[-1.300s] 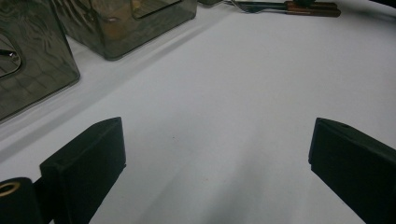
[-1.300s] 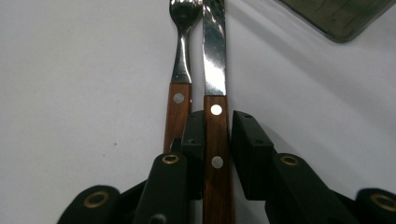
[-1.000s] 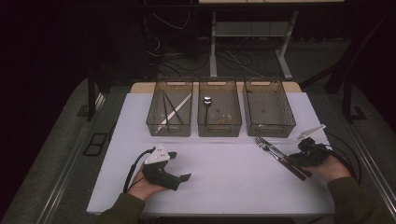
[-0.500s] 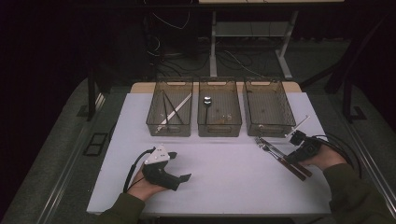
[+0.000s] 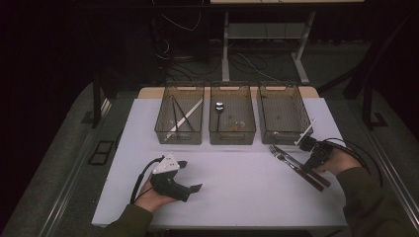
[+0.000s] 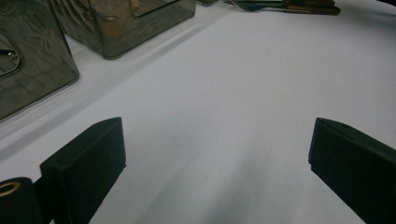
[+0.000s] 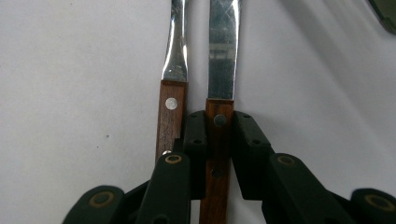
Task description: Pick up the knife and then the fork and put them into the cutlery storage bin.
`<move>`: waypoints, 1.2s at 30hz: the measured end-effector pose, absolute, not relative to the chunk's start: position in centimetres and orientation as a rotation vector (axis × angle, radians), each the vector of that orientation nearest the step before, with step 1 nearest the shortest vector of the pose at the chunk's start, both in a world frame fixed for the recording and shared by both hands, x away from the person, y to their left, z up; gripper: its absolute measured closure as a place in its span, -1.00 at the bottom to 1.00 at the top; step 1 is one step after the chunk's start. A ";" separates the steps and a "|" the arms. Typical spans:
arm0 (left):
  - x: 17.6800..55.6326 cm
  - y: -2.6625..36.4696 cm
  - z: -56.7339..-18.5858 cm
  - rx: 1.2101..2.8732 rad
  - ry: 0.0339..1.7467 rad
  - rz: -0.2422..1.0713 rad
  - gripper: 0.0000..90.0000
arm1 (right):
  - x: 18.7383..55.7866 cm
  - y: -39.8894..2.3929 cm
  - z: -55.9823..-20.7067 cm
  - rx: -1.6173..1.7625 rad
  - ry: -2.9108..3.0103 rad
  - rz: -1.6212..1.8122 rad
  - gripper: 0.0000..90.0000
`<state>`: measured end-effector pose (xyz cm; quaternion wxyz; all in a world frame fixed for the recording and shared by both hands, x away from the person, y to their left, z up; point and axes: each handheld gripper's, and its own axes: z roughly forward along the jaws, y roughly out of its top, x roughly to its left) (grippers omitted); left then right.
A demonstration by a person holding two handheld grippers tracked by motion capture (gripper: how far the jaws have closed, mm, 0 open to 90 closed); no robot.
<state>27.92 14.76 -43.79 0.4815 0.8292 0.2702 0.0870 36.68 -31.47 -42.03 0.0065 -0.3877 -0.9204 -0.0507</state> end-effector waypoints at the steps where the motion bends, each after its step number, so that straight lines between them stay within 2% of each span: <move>1: 27.9 14.8 -43.8 2.021 0.656 0.212 -0.94 | 36.6 -31.5 -42.0 -1.210 -2.886 -0.166 0.72; 19: 27.8 14.7 -43.7 2.012 0.651 0.210 -0.94 | 33.8 -34.4 -40.9 -1.224 -2.909 -0.522 0.71; 36: 27.7 14.6 -43.7 2.023 0.628 0.209 -1.00 | 33.1 -35.3 -39.1 -1.245 -2.885 -0.938 0.71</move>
